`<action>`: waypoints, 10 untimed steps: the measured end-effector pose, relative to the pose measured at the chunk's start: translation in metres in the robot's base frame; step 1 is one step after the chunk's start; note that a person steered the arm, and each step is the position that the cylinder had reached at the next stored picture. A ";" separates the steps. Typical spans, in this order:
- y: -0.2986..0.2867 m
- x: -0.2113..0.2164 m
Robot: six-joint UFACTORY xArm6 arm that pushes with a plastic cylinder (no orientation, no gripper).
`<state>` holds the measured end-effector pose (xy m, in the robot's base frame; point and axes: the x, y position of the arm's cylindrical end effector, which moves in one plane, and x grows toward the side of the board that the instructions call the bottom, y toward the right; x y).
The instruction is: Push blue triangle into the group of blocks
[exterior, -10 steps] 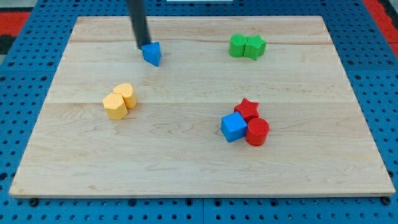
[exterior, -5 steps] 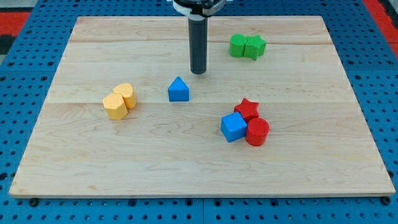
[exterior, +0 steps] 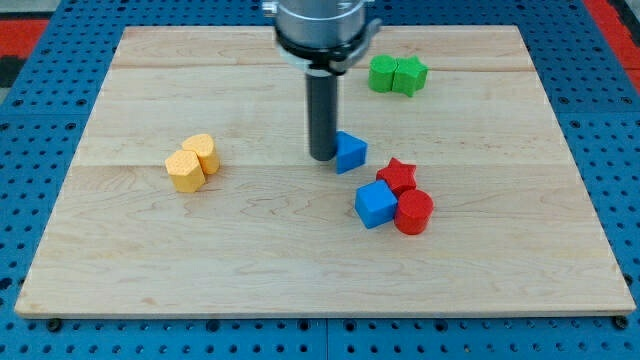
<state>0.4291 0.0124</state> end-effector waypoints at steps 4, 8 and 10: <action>0.067 -0.037; 0.002 -0.022; 0.014 -0.006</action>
